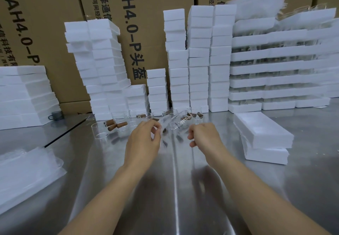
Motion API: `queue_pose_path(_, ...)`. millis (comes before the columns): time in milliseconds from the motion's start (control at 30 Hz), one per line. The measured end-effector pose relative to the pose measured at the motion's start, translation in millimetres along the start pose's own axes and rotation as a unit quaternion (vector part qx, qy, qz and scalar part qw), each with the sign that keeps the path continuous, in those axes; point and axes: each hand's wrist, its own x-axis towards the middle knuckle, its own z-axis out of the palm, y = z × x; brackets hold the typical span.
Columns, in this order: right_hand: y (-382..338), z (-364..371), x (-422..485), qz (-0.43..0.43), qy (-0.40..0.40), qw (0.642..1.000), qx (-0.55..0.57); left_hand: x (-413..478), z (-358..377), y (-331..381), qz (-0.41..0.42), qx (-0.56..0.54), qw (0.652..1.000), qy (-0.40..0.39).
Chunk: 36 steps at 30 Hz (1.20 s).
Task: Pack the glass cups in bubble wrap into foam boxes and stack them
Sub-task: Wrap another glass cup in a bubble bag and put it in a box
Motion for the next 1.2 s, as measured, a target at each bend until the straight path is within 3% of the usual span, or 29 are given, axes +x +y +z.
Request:
queue_pose_path(200,-4.5,1.1,0.8,0.001,-0.044,0.997,0.060,-0.1,12.5,-9.7,-0.121,-0.029,0.989,-0.084)
queue_pose_path(400,1.7,8.2,0.3,0.032,-0.071,0.997,0.013,-1.5,13.5,-7.9,-0.143,-0.063,0.984,-0.089)
queue_pose_path(733,6.3,13.2,-0.7,0.038,-0.133,0.988,-0.062,-9.7,11.0,6.6,0.009,-0.012,0.998,-0.055)
queue_pose_path(1000,8.4,6.7,4.4,0.122,-0.161,0.978,0.044,-16.3,8.9,24.1,0.109,-0.026,0.991,-0.067)
queue_pose_path(1200,14.3,-0.4,12.0,0.163,-0.169,0.968,0.088,-19.6,6.2,33.9,0.131,-0.020,0.988,-0.082)
